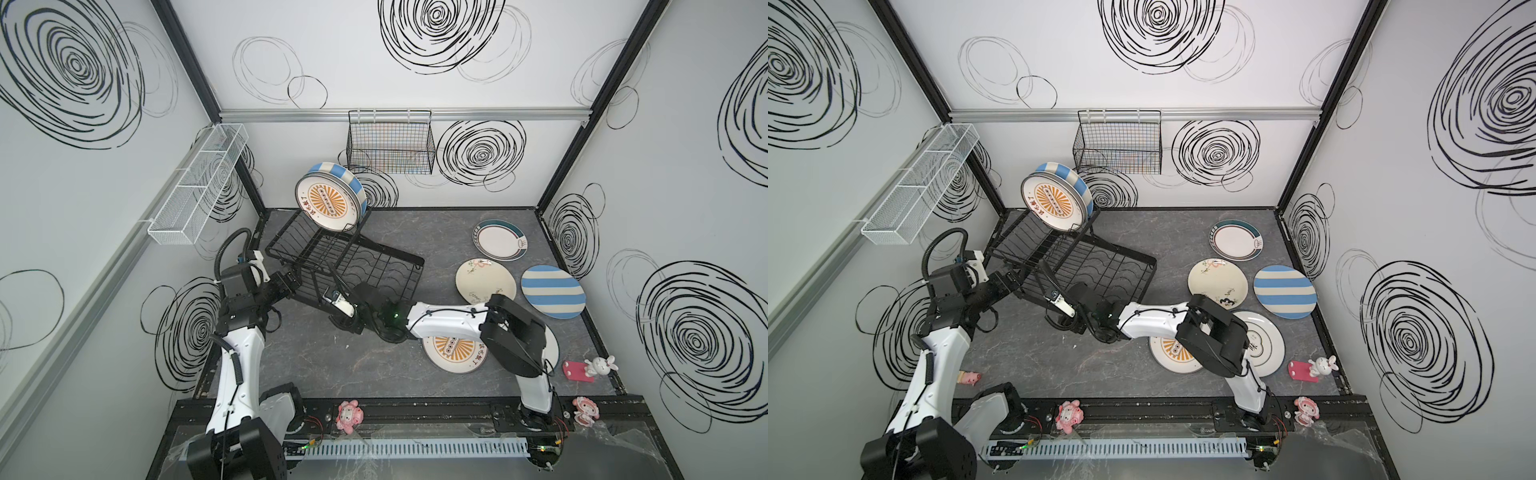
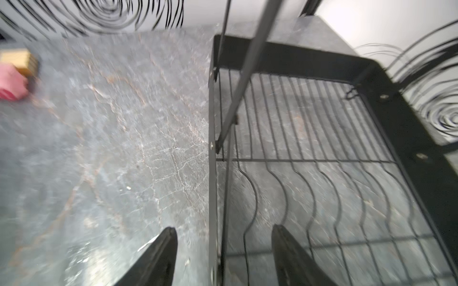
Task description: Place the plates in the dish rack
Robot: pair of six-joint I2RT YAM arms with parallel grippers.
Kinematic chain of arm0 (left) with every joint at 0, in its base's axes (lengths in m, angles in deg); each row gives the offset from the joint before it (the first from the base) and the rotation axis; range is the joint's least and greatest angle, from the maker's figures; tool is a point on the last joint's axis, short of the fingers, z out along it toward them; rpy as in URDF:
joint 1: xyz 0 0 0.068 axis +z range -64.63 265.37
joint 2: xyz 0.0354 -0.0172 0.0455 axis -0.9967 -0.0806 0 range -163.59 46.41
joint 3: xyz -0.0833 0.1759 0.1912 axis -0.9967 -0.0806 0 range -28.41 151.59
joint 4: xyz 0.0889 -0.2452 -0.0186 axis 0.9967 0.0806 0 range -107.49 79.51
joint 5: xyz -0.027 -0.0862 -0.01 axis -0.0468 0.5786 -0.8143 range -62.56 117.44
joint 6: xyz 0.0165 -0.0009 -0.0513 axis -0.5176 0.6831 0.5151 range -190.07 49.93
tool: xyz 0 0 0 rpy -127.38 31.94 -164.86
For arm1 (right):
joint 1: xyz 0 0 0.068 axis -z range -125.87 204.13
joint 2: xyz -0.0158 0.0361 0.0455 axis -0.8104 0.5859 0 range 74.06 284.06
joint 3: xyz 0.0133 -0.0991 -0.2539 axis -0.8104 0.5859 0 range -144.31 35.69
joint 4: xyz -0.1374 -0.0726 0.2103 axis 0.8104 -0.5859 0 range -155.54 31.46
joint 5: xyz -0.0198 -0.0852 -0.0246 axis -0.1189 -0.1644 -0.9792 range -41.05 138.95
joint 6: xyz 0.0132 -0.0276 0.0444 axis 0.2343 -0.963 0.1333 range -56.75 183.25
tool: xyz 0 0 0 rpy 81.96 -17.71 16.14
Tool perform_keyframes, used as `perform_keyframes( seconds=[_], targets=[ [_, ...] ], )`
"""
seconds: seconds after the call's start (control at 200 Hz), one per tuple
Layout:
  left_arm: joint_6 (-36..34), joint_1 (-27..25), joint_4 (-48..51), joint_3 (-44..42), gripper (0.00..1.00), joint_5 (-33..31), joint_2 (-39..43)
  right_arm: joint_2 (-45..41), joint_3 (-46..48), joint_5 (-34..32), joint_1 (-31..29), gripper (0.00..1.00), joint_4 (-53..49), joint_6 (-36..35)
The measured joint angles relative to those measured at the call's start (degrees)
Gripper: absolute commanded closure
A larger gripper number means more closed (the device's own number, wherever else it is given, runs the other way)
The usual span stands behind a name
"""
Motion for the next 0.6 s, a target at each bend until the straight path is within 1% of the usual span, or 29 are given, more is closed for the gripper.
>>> perform_keyframes(
  seconds=[0.255, 0.33, 0.425, 0.505, 0.6],
  targets=[
    [-0.44, 0.02, 0.92, 3.96, 0.04, -2.1, -4.55, -18.49, 9.38, 0.04, 1.75, 0.25, -1.51, 7.3],
    [-0.68, 0.04, 1.33, 5.46, 0.04, -3.48, -6.12, -23.41, 12.52, 0.87, 4.17, 0.24, -3.85, 11.02],
    [-0.74, 0.17, 1.33, 6.84, 0.04, -4.98, -7.61, -30.03, 17.35, 1.99, 8.98, 0.21, -8.46, 15.85],
    [-0.87, 0.17, 1.7, 7.98, 0.04, -6.78, -8.31, -36.13, 22.01, 1.68, 12.59, 0.16, -12.81, 18.97],
    [-0.94, 0.15, 3.08, 8.94, 0.04, -8.11, -8.13, -42.75, 26.43, 1.64, 14.16, 0.15, -19.02, 22.69]
  ],
)
